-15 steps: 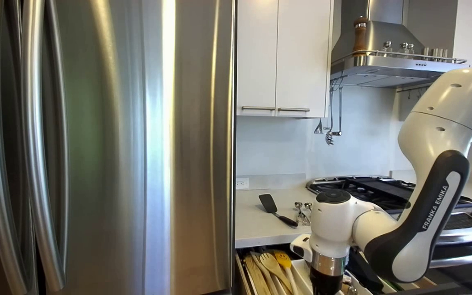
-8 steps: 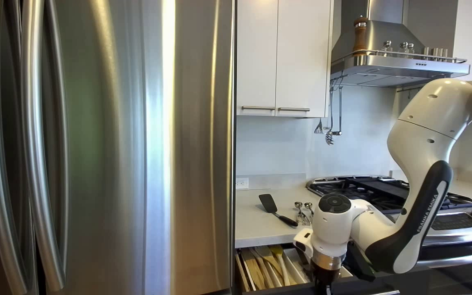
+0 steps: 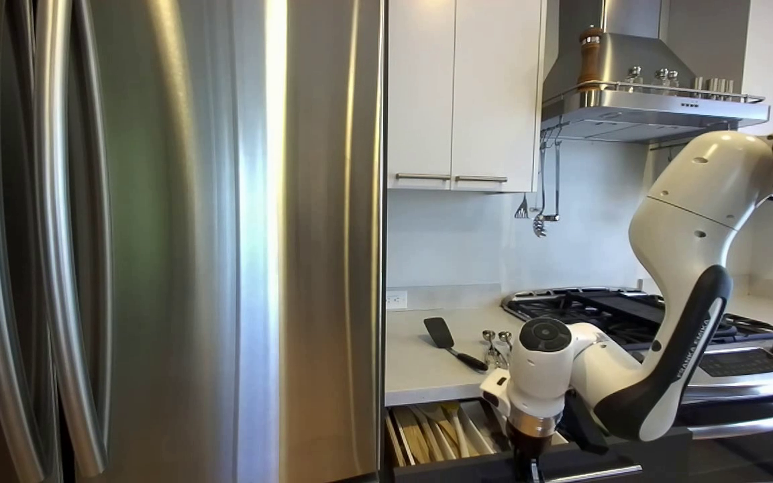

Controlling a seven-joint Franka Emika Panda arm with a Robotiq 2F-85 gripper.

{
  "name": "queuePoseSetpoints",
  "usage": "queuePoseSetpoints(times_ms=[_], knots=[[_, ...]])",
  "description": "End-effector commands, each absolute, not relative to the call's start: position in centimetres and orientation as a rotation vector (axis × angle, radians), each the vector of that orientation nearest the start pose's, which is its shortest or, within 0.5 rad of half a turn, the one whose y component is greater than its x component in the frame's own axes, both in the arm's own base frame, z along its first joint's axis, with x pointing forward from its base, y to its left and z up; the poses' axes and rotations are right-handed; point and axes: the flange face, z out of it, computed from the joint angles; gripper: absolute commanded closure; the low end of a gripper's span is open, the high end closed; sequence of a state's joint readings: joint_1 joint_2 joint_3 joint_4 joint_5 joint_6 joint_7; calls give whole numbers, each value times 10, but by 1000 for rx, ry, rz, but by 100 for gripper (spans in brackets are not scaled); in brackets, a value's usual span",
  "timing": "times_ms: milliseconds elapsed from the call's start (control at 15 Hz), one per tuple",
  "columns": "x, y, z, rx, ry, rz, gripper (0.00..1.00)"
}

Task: Close the open drawer

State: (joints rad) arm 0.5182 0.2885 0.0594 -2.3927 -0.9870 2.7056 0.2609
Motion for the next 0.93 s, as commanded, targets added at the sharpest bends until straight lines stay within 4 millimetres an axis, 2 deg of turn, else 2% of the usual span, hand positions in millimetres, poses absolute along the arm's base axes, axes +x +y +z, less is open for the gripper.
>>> queuePoseSetpoints(times_ms=[0,467,867], knots=[[394,292,192,-2859,-2006,-305,100],[412,272,179,-3051,-2099,-105,100],[432,259,181,-3164,-2251,-217,100]])
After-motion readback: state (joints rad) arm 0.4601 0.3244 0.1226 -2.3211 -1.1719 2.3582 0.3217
